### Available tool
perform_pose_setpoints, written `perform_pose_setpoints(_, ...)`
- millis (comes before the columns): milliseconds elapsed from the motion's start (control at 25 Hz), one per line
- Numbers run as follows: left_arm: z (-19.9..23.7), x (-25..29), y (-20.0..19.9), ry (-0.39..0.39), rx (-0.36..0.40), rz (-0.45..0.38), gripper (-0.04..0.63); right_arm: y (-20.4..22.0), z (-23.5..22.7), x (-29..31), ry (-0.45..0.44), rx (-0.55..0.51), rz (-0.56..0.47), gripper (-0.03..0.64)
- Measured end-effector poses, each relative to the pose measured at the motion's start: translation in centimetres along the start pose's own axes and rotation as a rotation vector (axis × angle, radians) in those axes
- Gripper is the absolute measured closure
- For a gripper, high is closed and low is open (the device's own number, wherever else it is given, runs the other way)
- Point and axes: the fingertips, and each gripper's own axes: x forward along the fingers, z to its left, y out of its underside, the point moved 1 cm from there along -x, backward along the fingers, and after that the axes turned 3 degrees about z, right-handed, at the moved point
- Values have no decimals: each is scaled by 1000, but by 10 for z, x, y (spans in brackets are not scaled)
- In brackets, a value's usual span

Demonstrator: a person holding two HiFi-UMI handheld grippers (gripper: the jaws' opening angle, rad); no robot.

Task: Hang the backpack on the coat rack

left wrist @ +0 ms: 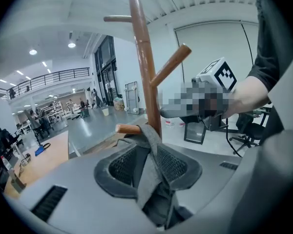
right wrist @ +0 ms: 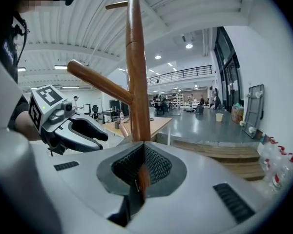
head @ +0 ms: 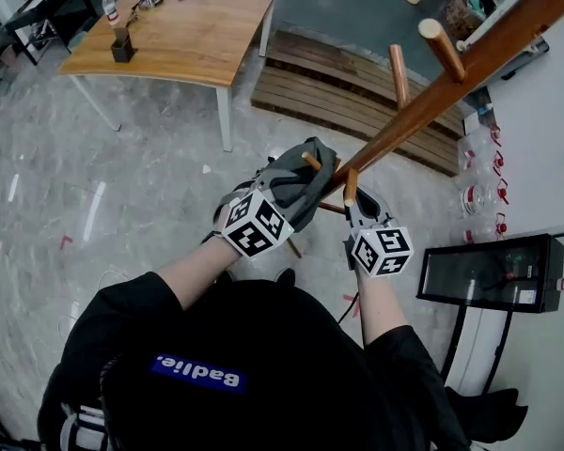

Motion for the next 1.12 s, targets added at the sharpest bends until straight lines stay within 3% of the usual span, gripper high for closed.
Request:
perform_pose_setpoints(440, -14, -66, 10, 111, -60, -174, 459, 13, 37, -31, 97, 65, -32, 612)
perform_pose_setpoints(720, -47, -103, 7, 162, -207, -350, 459, 23, 70, -59, 37, 99, -65, 612)
perform_pose_setpoints(920, -74, -114, 4, 117, -277, -392, 459, 31, 83, -83, -54, 119, -97, 612)
perform_pose_setpoints(1120, -132, -122, -8, 102, -277, -411, 490, 39, 93, -123, -147, 114, -134, 612)
